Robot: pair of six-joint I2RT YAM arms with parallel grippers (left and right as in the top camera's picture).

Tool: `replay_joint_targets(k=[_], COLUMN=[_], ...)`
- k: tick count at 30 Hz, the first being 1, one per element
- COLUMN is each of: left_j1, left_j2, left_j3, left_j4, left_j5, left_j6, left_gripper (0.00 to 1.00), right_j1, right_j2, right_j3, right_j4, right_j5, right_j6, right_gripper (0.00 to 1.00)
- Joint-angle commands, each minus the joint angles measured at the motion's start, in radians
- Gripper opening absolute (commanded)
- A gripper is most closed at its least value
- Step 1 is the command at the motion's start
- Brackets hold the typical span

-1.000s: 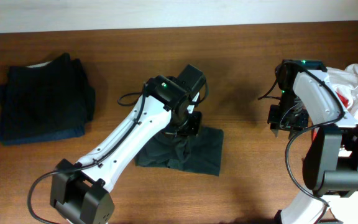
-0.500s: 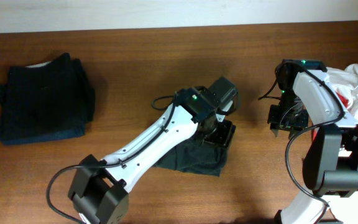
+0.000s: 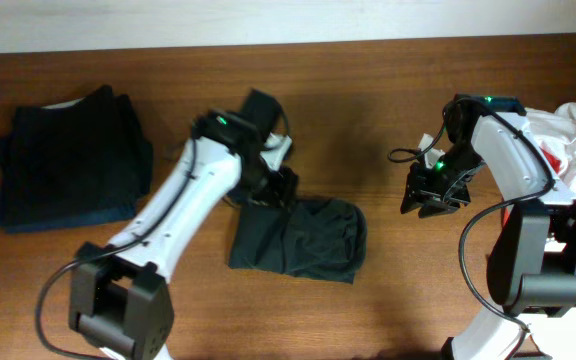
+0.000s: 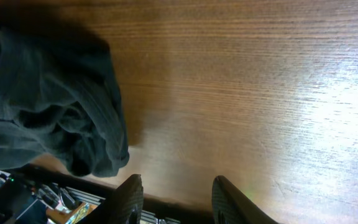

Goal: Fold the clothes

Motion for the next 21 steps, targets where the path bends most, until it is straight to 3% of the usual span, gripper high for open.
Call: replay_joint_targets(k=[1,2,3,5,6,8,10,15,17,18,20,21], left_j1=[-0.116,-0.15,-0.176,-0.219,-0.237,-0.274,-0.313,-0.359,-0.356,-0.347,-0.283,-0.225], left_j2=[0.003,0.003,0.003,0.002,0.002,0.002,0.002,-0.005,-0.053,-0.097,-0.208,-0.262], left_j3=[-0.166,-0.206,-0.229,-0.233,-0.233,-0.233,-0.233,-0.226,-0.179,-0.153,-0.116,-0.115], left_j4=[0.132,0.164,0.175,0.169,0.163,0.164,0.165,0.163,0.163,0.161,0.138,0.14], left_j5=[0.061,0.062,0.061,0.069,0.103,0.181,0.192,0.204,0.222,0.179,-0.043,-0.107], left_j6=[0.024,0.019,0.02,0.014,-0.016,-0.022,-0.022,-0.007,0.098,0.132,0.118,0.088], left_gripper=[0.51,0.3,0.18,0.02,0.01,0.01,0.17,0.24,0.25,0.25,0.25,0.35], right_j1=[-0.001,-0.001,-0.001,-0.001,-0.001,-0.001,-0.001,-0.001,-0.001,-0.001,-0.001,-0.001], right_j2=[-0.01,-0.01,-0.01,-0.01,-0.01,-0.01,-0.01,-0.01,-0.01,-0.01,-0.01,-0.01], right_j3=[0.0,0.0,0.0,0.0,0.0,0.0,0.0,0.0,0.0,0.0,0.0,0.0], right_j4=[-0.003,-0.003,-0.003,-0.002,-0.003,-0.002,-0.002,-0.002,-0.002,-0.006,-0.038,-0.062], right_j5=[-0.015,-0.015,-0.015,-0.015,-0.015,-0.014,-0.014,-0.015,-0.015,-0.015,-0.015,-0.019], right_j6=[-0.013,-0.013,-0.013,-0.013,-0.013,-0.013,-0.013,-0.013,-0.013,-0.013,-0.013,-0.013], right_gripper=[0.4,0.41,0.4,0.4,0.4,0.4,0.4,0.41,0.41,0.41,0.41,0.41])
